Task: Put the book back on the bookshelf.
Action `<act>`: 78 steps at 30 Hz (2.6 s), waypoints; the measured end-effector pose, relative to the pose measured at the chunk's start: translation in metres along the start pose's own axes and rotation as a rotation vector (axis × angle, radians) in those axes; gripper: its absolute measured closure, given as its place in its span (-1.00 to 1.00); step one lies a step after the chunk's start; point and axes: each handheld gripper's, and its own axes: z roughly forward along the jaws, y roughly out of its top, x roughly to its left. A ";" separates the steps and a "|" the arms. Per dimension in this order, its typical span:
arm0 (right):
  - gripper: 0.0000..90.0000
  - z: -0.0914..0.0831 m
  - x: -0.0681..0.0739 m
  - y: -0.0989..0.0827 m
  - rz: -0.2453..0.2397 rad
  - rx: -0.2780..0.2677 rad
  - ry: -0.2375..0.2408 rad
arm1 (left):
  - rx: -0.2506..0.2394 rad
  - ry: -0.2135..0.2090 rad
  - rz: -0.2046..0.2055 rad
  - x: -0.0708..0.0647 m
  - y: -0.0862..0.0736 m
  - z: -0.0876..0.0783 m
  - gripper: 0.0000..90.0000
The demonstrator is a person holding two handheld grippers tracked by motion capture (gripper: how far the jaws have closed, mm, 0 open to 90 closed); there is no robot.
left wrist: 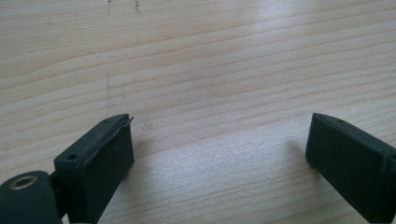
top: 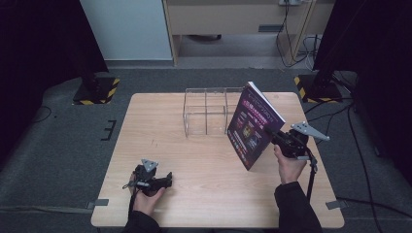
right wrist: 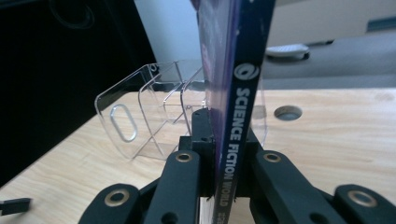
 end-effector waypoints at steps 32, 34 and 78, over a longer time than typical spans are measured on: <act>0.87 0.089 0.021 0.029 -0.177 -0.136 -0.109 | 0.000 -0.001 0.001 0.000 0.000 0.000 -0.86; 0.87 0.092 0.020 0.027 -0.176 -0.142 -0.115 | 0.000 -0.002 0.001 0.000 0.000 0.000 -0.86; 0.12 0.089 0.007 0.018 -0.166 -0.151 -0.157 | 0.006 0.000 0.006 0.000 0.000 0.001 -0.90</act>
